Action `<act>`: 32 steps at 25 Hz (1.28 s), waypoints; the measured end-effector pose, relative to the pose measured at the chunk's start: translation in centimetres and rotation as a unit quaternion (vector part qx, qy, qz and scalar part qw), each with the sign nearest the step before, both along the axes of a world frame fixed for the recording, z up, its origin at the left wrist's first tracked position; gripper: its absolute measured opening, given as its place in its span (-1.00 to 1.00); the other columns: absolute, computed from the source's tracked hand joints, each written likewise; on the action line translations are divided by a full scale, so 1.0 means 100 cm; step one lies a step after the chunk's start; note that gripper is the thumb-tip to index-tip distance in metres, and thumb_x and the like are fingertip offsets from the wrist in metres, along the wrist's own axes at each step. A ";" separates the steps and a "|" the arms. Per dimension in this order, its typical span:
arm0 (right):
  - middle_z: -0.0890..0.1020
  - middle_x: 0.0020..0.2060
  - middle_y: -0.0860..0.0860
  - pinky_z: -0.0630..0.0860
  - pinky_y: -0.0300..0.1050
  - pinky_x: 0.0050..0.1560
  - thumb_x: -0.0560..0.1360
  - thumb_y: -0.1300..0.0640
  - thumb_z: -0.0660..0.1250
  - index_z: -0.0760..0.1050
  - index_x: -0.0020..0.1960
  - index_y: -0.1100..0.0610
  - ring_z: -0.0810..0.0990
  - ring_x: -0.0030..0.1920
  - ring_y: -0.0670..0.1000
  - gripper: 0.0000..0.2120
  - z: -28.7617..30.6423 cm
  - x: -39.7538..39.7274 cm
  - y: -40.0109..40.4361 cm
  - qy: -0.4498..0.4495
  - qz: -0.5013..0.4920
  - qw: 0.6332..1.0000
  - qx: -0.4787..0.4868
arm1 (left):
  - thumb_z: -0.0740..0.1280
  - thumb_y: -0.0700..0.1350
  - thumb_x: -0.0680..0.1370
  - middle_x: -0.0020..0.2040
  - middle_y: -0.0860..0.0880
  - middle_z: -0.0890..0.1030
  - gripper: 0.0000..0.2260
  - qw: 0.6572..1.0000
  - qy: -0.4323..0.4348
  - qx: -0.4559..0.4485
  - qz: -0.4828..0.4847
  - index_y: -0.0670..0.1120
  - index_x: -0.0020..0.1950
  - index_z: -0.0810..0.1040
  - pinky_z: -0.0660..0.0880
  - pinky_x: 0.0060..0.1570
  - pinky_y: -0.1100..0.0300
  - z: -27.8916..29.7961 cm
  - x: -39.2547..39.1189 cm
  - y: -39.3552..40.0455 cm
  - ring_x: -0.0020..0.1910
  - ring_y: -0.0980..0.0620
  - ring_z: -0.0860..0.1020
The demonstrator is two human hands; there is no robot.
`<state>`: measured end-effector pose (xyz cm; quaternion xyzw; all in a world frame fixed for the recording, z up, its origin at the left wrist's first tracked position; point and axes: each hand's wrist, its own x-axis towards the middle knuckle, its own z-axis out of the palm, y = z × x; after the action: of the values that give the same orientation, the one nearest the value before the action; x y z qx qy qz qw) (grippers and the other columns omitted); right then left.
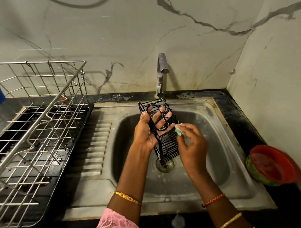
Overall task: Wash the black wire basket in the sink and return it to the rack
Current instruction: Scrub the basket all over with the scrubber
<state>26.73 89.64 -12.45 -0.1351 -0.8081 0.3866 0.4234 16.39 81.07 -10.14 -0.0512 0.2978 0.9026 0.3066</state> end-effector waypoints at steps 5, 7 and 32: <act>0.64 -0.05 0.08 0.55 -0.27 -0.03 0.39 0.41 0.38 0.61 0.03 0.27 0.62 -0.07 -0.01 -0.77 -0.007 -0.004 -0.001 0.030 -0.065 0.994 -0.085 | -0.02 0.02 0.67 0.08 -0.17 0.62 -0.70 1.000 0.003 0.004 0.002 -0.04 0.28 0.38 0.56 -0.07 -0.27 -0.004 0.001 -0.001 -0.03 -0.20 0.65; 0.64 -0.06 0.06 0.56 -0.26 -0.05 0.39 0.41 0.39 0.60 0.03 0.26 0.62 -0.08 0.01 -0.77 -0.010 -0.001 -0.003 0.038 -0.076 0.991 -0.104 | -0.03 0.03 0.68 0.06 -0.17 0.63 -0.69 1.000 0.005 -0.003 0.008 -0.05 0.29 0.38 0.58 -0.09 -0.26 -0.005 0.001 -0.001 -0.06 -0.18 0.66; 0.55 -0.04 0.12 0.48 -0.32 -0.02 0.42 0.42 0.31 0.62 0.03 0.23 0.49 -0.02 -0.09 -0.76 -0.020 -0.006 0.007 0.077 -0.036 0.996 -0.002 | -0.02 -0.02 0.68 -0.05 -0.15 0.67 -0.71 0.998 -0.033 -0.013 0.042 -0.06 0.08 0.46 0.61 -0.21 -0.22 -0.001 -0.002 -0.008 -0.11 -0.14 0.68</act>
<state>26.09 90.32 -14.47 -0.1349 -0.7669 0.3821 0.4976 16.16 80.25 -10.26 -0.0978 0.2971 0.9085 0.2770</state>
